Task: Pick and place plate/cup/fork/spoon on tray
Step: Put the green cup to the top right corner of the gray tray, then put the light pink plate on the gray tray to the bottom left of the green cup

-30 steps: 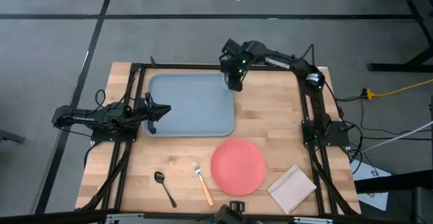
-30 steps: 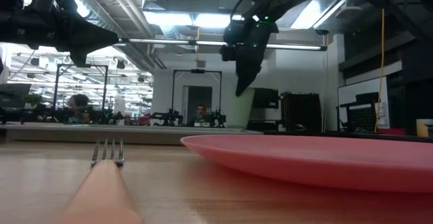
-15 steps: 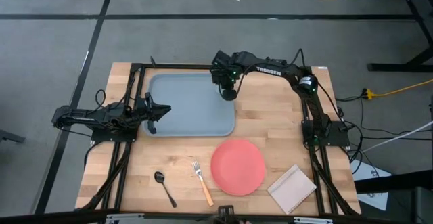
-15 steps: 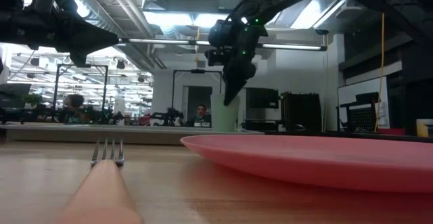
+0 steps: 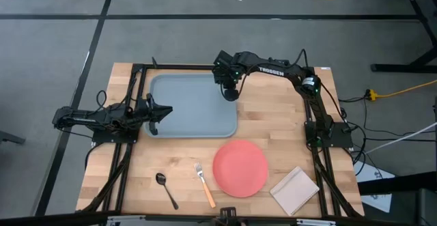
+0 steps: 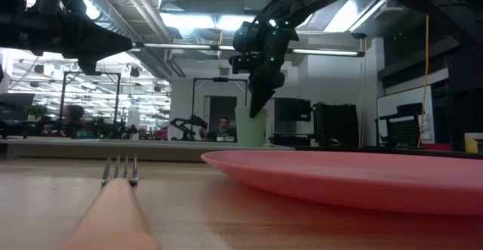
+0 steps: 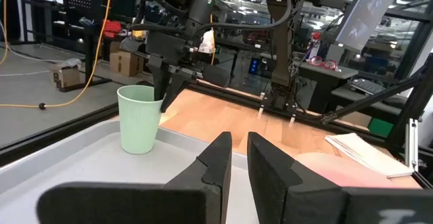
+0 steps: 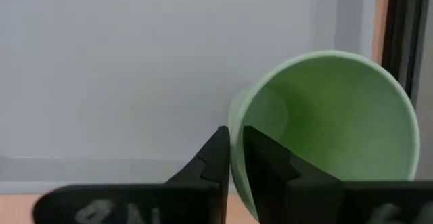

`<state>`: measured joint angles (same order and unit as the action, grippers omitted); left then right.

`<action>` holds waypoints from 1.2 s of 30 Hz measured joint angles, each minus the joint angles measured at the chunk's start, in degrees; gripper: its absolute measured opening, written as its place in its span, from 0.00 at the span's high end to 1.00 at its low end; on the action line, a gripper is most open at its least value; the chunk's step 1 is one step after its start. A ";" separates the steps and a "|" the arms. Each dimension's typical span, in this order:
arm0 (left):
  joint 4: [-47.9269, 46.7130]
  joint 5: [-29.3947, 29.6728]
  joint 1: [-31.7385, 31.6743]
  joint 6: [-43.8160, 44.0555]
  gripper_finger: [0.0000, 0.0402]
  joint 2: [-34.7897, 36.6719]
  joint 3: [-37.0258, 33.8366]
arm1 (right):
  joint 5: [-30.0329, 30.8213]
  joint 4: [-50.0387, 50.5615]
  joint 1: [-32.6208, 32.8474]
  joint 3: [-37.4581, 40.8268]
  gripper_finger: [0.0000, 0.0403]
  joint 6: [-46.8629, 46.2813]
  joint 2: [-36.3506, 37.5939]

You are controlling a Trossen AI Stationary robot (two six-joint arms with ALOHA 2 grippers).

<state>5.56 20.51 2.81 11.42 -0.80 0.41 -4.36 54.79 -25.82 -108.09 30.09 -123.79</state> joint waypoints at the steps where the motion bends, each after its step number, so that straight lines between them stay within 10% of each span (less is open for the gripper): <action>1: 0.00 0.00 0.00 0.00 0.90 0.01 0.00 | 1.50 0.34 0.02 -0.38 0.88 0.00 0.00; 14: 0.00 0.00 0.00 0.00 0.90 0.02 0.01 | 4.30 11.35 3.43 -12.49 0.88 -2.71 0.13; 21: -0.01 -0.01 -0.02 0.02 0.90 0.02 0.00 | 1.75 35.85 7.90 -20.66 0.88 -23.78 0.59; 31: -0.72 -0.05 -0.01 0.52 0.90 -0.70 0.01 | -9.82 32.01 20.88 8.95 0.88 -24.29 23.14; 36: -0.35 -0.15 -0.02 3.56 0.90 -0.70 -0.01 | -11.29 6.41 27.18 36.12 0.88 -33.18 40.94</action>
<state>5.21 20.36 2.79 14.98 -1.50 0.40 -15.64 61.19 1.36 -71.97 -3.09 -82.85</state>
